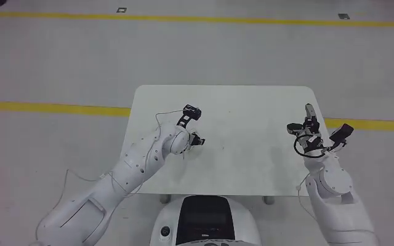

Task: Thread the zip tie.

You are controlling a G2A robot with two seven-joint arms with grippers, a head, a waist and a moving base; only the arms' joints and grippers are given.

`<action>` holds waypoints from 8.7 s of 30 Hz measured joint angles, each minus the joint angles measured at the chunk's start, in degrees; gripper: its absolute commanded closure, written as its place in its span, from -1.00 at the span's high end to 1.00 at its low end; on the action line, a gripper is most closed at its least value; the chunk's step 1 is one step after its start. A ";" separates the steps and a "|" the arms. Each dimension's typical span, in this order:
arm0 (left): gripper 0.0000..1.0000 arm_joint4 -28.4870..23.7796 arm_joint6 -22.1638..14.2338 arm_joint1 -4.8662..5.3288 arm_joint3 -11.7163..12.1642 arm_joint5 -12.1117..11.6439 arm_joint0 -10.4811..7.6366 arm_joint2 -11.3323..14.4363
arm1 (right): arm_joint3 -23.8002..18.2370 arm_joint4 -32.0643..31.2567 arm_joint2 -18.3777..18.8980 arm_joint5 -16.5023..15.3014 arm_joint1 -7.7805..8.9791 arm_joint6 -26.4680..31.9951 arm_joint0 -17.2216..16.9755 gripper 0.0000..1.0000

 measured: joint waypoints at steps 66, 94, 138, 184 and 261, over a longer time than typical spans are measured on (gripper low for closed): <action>-0.34 -3.84 0.46 -4.97 13.79 1.84 -4.46 3.45 | 0.00 0.00 0.00 0.00 0.00 0.00 0.00 1.00; -0.68 -6.29 0.55 -6.70 17.52 -0.56 -5.58 3.78 | 0.00 0.00 0.00 0.00 0.00 0.00 0.00 1.00; -0.84 -10.29 2.29 -11.22 28.71 -2.10 -9.52 6.64 | 0.00 0.00 0.00 0.00 0.00 0.00 0.00 1.00; -1.00 -1.87 -2.06 0.31 -4.00 -4.42 5.68 -12.38 | 0.00 0.00 0.00 0.00 0.00 0.00 0.00 1.00; -1.00 -76.95 -24.62 9.84 17.81 -30.63 0.68 -23.21 | 0.00 0.00 0.00 0.00 0.00 0.00 0.00 1.00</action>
